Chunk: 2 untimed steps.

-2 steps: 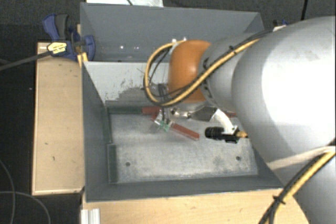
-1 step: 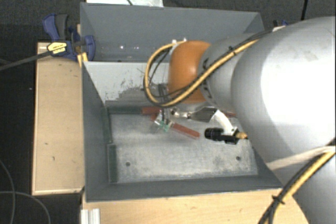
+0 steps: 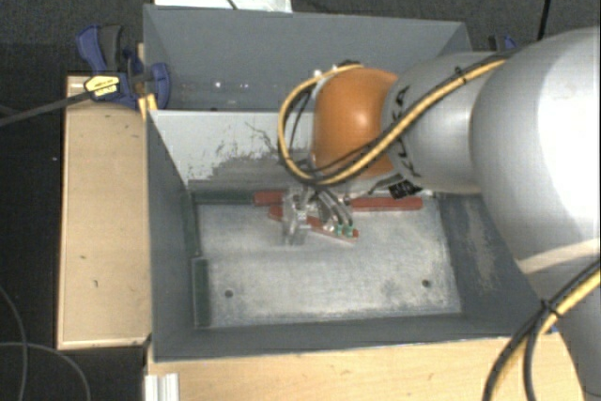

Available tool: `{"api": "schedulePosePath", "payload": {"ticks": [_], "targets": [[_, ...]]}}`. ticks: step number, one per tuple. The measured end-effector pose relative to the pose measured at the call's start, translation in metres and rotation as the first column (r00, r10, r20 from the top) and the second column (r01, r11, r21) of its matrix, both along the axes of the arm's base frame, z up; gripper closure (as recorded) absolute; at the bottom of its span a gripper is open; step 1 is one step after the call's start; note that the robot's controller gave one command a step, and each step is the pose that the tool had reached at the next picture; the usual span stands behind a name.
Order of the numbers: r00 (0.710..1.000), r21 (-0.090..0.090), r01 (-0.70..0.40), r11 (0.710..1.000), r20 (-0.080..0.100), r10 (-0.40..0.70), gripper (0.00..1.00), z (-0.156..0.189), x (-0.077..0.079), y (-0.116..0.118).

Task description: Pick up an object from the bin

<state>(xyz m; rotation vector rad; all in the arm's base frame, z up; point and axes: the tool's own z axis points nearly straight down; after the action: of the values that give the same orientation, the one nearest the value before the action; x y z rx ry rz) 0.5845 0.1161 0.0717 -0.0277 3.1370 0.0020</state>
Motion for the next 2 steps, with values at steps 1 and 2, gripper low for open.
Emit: {"api": "schedulePosePath", "payload": {"ticks": [1, 2], "targets": [[1.000, 0.000, 0.002, 1.000, 0.000, -0.002, 1.00, 0.0000, -0.0001, 0.0001], [1.000, -0.001, -0.021, 1.000, -0.002, 0.021, 1.00, 0.0077, 0.0030, -0.0025]]}}
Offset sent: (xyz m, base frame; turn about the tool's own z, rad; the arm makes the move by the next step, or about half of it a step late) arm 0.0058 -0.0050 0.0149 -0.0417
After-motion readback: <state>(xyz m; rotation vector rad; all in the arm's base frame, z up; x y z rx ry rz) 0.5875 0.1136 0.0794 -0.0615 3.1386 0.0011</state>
